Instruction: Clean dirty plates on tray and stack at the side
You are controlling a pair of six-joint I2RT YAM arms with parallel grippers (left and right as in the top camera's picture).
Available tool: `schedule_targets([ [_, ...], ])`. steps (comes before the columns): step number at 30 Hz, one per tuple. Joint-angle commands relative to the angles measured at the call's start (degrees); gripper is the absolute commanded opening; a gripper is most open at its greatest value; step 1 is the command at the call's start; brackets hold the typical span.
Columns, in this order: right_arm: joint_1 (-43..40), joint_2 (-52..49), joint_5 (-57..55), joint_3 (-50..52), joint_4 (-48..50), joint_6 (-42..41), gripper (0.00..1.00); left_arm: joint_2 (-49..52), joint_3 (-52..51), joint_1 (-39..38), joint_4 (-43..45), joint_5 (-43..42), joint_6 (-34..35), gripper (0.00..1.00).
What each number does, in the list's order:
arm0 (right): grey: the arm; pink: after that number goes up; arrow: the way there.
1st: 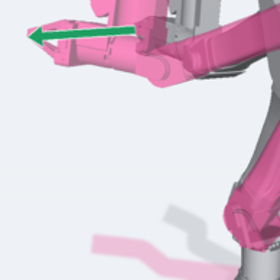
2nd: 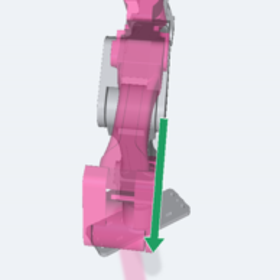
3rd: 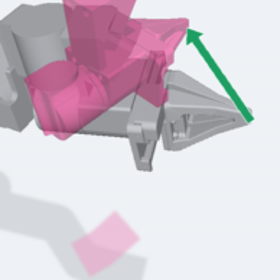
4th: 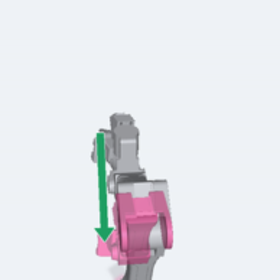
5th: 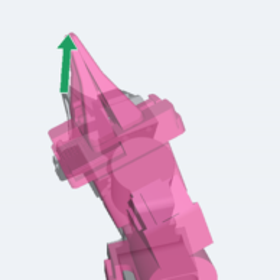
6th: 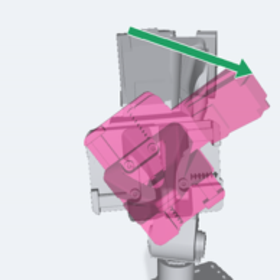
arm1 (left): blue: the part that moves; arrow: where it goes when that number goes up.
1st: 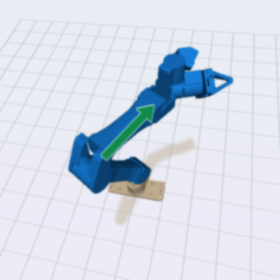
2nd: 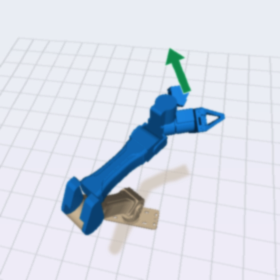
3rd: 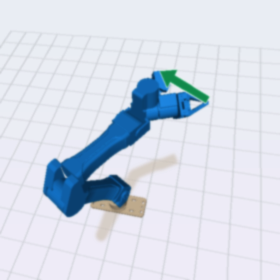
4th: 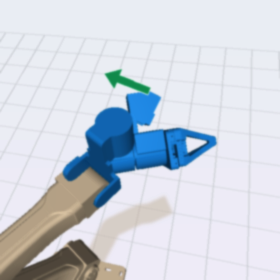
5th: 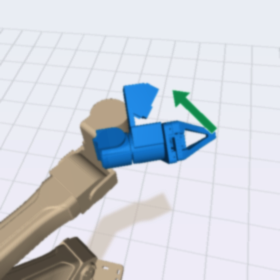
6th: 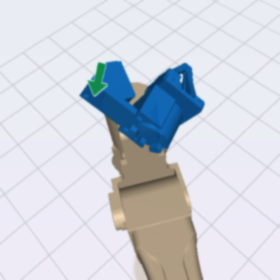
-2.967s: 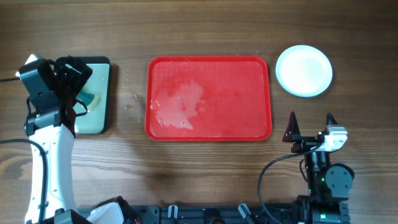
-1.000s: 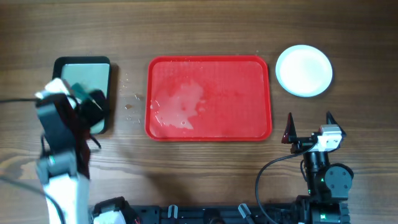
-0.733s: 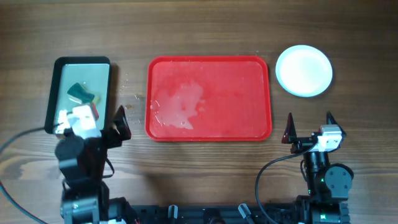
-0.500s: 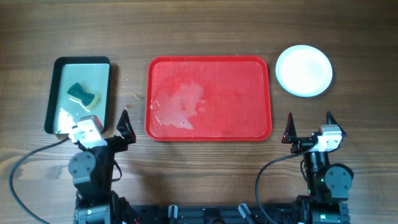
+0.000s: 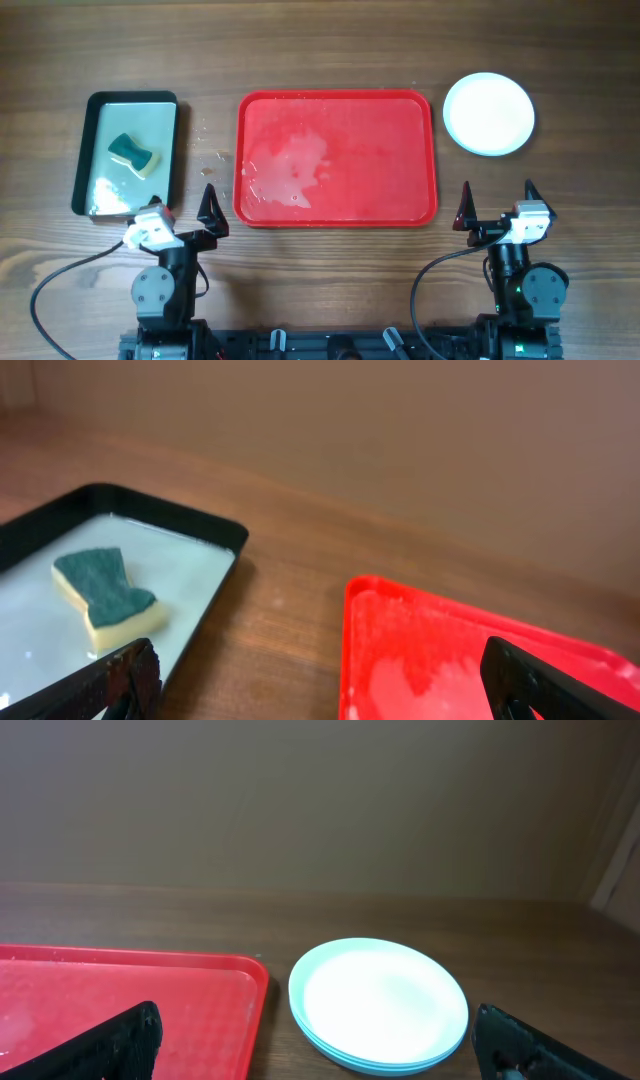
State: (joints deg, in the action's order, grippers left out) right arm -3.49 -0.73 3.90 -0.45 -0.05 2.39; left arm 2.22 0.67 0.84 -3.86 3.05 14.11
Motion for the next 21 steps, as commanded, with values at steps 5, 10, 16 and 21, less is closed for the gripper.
schedule_targets([
  [5, -0.2, 0.5, -0.7, 0.2, 0.1, -1.0, 1.0, -1.7, -0.3, -0.3, -0.3, -0.8, -7.7, 1.0],
  [10, -0.2, 0.5, -0.7, 0.2, 0.1, -1.0, 1.0, -2.1, -0.3, -0.3, -0.3, -1.0, -12.5, 1.0],
  [16, -0.2, 0.5, -0.7, 0.2, 0.1, -1.0, 1.0, -2.1, -0.3, -0.4, -0.4, -1.0, -13.8, 1.0],
  [21, -0.2, 0.5, -0.7, 0.2, 0.1, -1.0, 1.0, -2.1, -0.3, -0.4, -0.4, -0.9, -13.9, 1.0],
])
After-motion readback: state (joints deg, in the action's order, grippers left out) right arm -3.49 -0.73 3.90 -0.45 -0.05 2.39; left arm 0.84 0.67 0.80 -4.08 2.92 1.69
